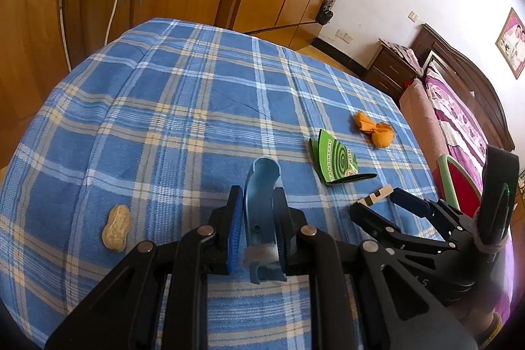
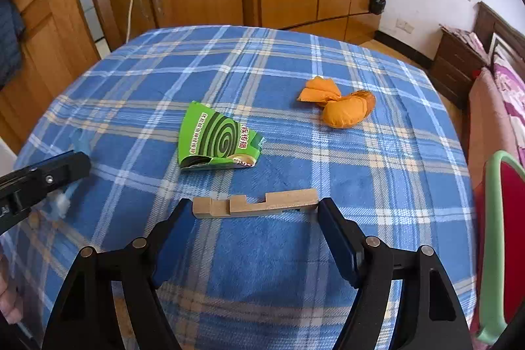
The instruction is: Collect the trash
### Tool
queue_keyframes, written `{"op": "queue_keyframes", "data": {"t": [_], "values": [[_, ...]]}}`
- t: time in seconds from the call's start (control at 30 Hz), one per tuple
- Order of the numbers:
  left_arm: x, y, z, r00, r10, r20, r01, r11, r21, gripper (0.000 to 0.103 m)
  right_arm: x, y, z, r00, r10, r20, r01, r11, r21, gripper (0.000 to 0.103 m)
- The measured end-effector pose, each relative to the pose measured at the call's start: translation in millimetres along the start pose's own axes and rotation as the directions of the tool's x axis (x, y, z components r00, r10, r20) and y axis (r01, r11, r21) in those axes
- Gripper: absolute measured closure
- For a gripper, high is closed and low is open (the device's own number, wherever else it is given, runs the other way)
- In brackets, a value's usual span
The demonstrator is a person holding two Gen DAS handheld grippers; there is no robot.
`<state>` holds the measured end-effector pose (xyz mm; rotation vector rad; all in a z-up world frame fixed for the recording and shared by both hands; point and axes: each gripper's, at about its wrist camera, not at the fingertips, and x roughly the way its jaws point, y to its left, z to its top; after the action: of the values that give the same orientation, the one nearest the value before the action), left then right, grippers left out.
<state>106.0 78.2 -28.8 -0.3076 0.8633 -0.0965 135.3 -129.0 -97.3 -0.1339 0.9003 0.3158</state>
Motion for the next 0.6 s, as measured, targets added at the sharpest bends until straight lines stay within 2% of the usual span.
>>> {"op": "queue_keyframes", "data": {"t": [0.17,0.33,0.6], "values": [[-6.0,-4.9,0.5,1.000,-0.016,0.010,0.016,1.000,0.011,0.085,-12.3,-13.2,-5.2,0.998,0.054,0.013,-0.055,0.994,0.091,0.025],[-10.4,-12.5,3.2,0.999,-0.030,0.018,0.030,0.999,0.028,0.085,-42.6,-28.2,-14.3,0.997,0.049,0.067,-0.059,0.984,0.169,0.025],[-20.4,-41.3,4.0,0.993,-0.116,0.000,0.116,0.992,0.058,0.085,-102.3,-67.2,-29.8,0.983,0.032,0.181,-0.087,0.948,0.306,0.025]]}}
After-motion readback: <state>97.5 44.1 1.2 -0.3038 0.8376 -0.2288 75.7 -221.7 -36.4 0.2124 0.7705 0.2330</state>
